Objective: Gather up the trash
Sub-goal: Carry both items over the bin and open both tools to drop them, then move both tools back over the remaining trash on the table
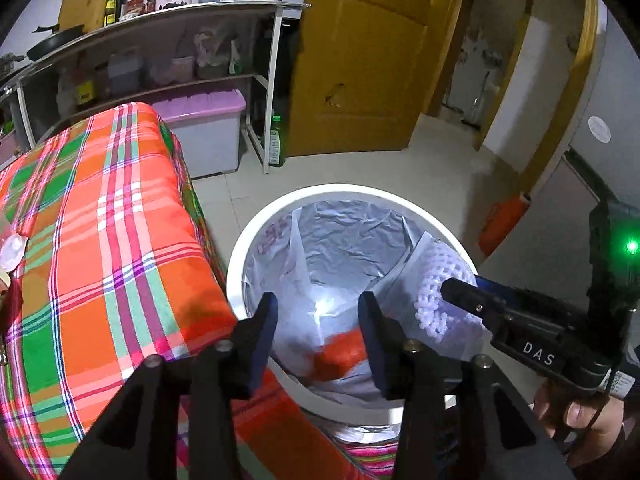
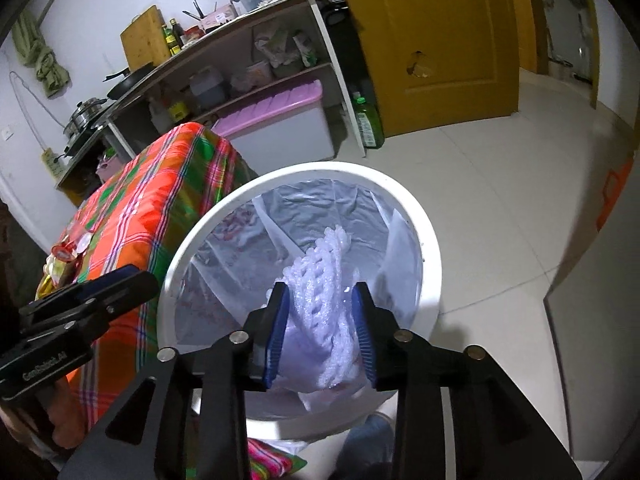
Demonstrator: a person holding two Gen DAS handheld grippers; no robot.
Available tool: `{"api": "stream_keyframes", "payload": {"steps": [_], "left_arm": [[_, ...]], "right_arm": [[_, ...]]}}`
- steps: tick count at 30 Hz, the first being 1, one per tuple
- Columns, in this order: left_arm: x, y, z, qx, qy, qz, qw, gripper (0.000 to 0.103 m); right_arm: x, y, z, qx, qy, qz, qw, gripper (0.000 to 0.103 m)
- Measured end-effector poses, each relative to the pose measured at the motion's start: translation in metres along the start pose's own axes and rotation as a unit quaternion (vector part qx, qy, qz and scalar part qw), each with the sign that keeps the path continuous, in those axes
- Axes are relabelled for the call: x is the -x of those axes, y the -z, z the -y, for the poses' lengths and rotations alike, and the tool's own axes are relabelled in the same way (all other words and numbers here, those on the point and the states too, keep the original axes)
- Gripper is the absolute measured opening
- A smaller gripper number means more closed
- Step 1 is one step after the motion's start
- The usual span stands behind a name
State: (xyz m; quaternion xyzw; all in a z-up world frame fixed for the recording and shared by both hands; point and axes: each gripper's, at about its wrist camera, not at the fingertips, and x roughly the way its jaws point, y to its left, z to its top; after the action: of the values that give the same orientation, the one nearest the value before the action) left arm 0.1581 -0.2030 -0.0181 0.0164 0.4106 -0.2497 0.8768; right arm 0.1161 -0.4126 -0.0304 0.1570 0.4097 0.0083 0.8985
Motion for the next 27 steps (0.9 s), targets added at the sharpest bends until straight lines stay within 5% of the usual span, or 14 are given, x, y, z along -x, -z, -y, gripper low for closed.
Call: {"api": "stream_keyframes", "payload": {"steps": [13,19,27], "left_arm": [[0.030,0.010,-0.020,0.019,-0.012,0.028,0.9994,0.044],[0.054,0.016,-0.030,0.028,-0.017,0.046,0.9984,0.048],[0.083,0.026,-0.044,0.041,-0.028,0.069,0.9964,0.049]], "right_arm": [[0.013,0.004,-0.016,0.019,-0.001,0.018,1.000,0.045],[0.020,0.008,-0.023,0.029,-0.002,0.026,0.999,0.058],[0.037,0.010,-0.042,0.052,-0.006,0.035,0.998,0.059]]}}
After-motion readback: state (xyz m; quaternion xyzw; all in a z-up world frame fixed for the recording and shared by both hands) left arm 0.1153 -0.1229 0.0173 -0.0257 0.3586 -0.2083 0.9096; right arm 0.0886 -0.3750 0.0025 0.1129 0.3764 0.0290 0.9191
